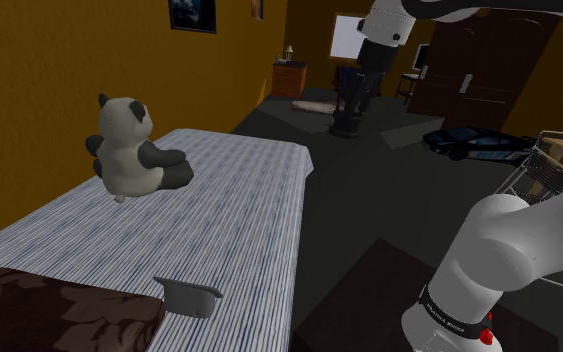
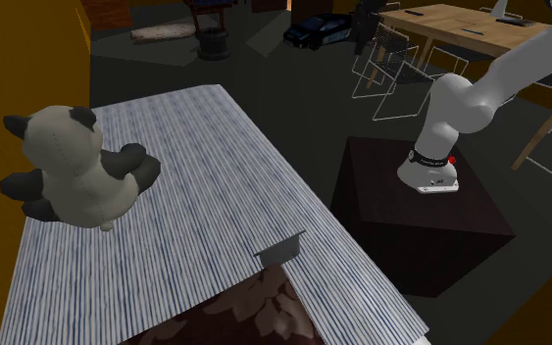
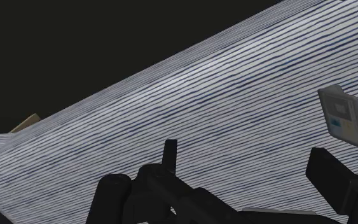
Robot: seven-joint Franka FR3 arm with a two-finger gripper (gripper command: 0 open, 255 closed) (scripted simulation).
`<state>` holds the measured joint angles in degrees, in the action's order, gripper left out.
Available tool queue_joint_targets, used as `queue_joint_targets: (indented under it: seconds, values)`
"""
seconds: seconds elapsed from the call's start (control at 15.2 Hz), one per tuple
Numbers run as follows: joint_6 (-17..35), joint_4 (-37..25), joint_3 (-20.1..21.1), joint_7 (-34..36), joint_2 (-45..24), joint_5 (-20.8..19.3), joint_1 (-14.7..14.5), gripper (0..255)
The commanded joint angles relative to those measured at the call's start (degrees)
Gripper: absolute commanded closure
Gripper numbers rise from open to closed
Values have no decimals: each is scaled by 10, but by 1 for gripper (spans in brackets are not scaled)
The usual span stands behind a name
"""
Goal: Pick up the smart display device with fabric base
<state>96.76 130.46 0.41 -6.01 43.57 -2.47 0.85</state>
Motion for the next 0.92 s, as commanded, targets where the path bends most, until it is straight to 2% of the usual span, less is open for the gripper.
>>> queue_joint_targets:
  seconds: [0.0, 0.86]
  values:
    - [0, 0, 0, 0, 0, 0, 0, 0]
    - [185, 57, 92, 48, -142, 21, -50, 0]
